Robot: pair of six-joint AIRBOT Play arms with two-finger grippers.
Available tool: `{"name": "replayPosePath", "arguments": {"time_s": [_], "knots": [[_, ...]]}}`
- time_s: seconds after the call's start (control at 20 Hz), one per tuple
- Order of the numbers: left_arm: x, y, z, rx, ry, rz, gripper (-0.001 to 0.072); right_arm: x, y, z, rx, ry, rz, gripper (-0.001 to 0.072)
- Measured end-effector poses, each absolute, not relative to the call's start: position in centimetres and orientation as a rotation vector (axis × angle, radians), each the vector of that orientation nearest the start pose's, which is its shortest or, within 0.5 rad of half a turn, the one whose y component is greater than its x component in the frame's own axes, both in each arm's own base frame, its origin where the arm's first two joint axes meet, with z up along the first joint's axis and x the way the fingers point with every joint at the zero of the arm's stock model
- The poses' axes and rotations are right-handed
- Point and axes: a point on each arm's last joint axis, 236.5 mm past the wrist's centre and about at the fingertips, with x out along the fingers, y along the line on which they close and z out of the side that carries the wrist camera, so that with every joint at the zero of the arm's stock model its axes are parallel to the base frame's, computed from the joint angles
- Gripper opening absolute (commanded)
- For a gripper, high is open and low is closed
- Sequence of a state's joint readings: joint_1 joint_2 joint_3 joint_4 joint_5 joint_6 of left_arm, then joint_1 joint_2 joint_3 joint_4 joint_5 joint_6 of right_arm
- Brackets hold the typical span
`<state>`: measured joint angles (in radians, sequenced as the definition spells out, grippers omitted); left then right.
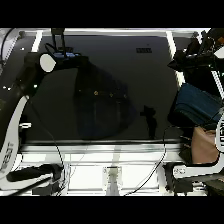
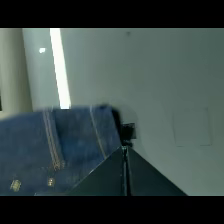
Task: Fold the clothes and pants, and hang the long-sleeved shirts on hangers.
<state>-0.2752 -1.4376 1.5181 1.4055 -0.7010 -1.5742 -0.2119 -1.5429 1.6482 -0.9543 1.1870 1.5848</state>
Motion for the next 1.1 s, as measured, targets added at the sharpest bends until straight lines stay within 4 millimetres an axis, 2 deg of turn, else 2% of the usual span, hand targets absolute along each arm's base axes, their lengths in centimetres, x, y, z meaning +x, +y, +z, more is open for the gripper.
{"name": "replayPosePath", "arguments": {"time_s": [0.1,0.15,0.2,0.25,0.35,0.4,0.45,0.5,0.55,0.8,0.95,1.1], "knots": [[54.5,-16.1,13.6,-0.079,0.605,-0.289,0.0034,50.5,2.3,11.5,0.640,0.986,0.201,0.0049],[55.6,-15.7,13.4,-0.084,0.573,-0.276,0.0188,50.5,2.3,11.6,0.643,0.985,0.203,0.0116],[56.5,-15.4,13.6,-0.086,0.537,-0.266,0.0303,50.6,2.3,11.7,0.646,0.980,0.204,0.0294],[57.2,-15.2,13.8,-0.093,0.505,-0.258,0.0327,50.7,2.4,11.7,0.650,0.975,0.205,0.0381],[58.1,-15.0,14.4,-0.097,0.456,-0.251,0.0327,51.0,2.5,12.0,0.660,0.961,0.209,0.0381],[58.3,-14.9,14.8,-0.098,0.437,-0.248,0.0326,51.1,2.4,12.1,0.662,0.954,0.209,0.0374],[58.4,-14.8,15.2,-0.099,0.425,-0.247,0.0304,51.2,2.4,12.2,0.665,0.948,0.208,0.0303],[58.3,-14.7,15.6,-0.099,0.415,-0.246,0.0164,51.3,2.4,12.2,0.666,0.946,0.208,0.0121],[58.1,-14.7,16.3,-0.100,0.407,-0.247,0.0009,51.3,2.4,12.3,0.667,0.942,0.209,0.0029],[55.3,-13.8,17.6,-0.096,0.484,-0.247,0.0004,51.0,2.6,11.9,0.616,0.950,0.240,0.0025],[52.9,-13.1,16.9,-0.128,0.564,-0.233,0.0004,49.3,3.7,9.6,0.597,1.026,0.295,0.0025],[49.0,-12.5,14.5,-0.162,0.657,-0.223,0.0004,46.4,5.9,6.3,0.645,1.115,0.399,0.0026]]}}
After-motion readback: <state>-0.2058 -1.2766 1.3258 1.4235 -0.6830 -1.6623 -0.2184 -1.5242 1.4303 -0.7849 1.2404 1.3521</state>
